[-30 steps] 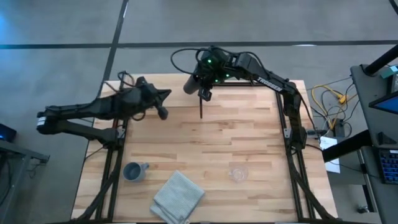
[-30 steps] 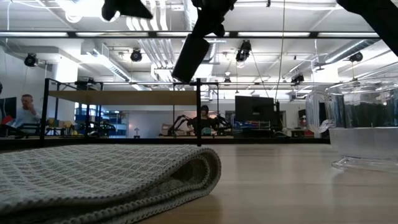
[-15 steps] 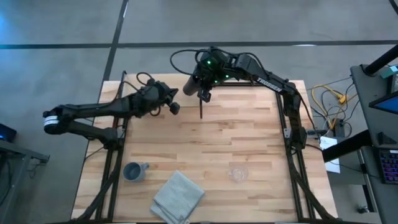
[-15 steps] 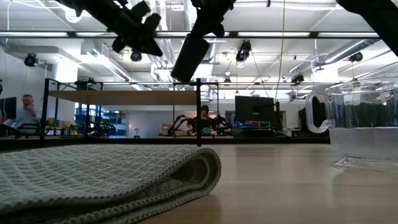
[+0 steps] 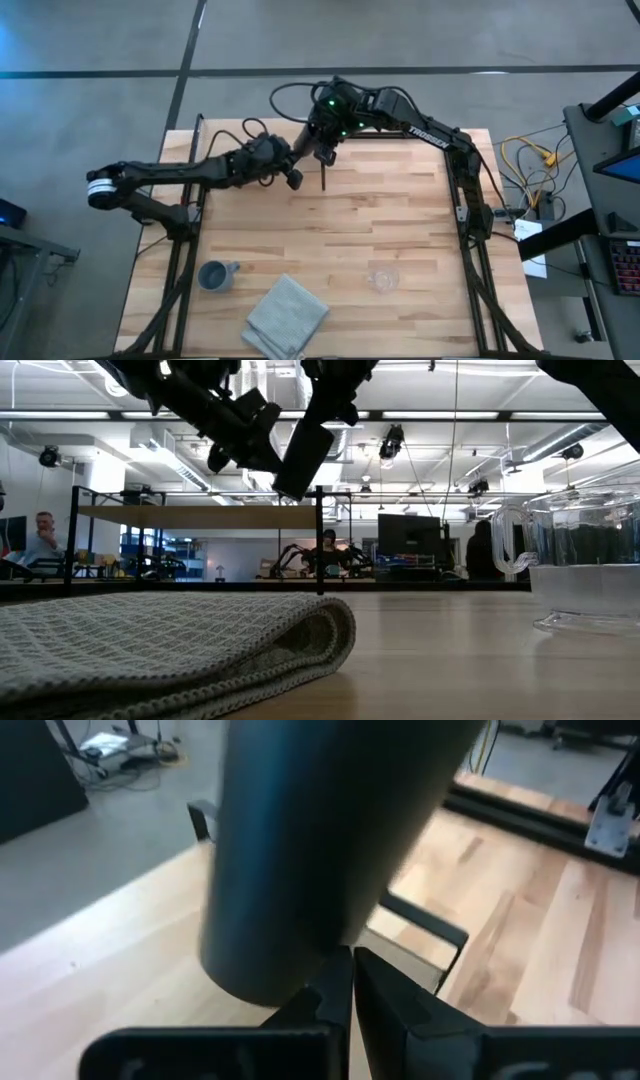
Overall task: Stack small to large cups/mugs on shelf
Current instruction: Put the black cup on the shelf
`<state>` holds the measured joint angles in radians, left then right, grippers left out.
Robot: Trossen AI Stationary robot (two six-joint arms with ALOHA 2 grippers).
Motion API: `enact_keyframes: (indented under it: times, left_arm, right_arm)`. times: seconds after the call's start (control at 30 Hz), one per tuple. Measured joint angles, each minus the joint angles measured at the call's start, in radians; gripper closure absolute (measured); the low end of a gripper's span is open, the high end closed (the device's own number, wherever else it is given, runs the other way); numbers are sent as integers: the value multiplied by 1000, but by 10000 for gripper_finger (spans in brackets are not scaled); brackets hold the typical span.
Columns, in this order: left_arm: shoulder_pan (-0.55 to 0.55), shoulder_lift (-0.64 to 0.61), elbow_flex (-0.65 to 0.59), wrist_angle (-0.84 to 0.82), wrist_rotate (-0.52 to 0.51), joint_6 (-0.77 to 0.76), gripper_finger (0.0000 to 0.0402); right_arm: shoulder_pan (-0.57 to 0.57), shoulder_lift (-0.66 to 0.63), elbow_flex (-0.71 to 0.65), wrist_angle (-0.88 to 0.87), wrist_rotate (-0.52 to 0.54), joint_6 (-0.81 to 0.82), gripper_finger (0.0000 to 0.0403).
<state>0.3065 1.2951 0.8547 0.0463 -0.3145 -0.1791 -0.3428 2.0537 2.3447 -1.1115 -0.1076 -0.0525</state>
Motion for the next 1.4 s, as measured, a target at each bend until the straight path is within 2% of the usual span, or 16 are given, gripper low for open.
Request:
enact_keyframes:
  times: [0.3,0.57,0.73,0.97,1.4]
  left_arm:
    - [4,28,0,-2,1,-3,402]
    - [4,-73,0,-53,18,-9,402]
    - [34,-105,1,-51,-88,58,402]
    - [87,-42,0,-36,-31,63,402]
    - [100,54,-2,-8,26,56,402]
  right_arm:
    - [2,0,0,34,-4,0,394]
    - [2,0,0,-20,15,0,394]
    - [2,0,-2,1,2,0,394]
    - [4,30,-4,24,-3,10,394]
    - [4,64,8,44,-3,8,394]
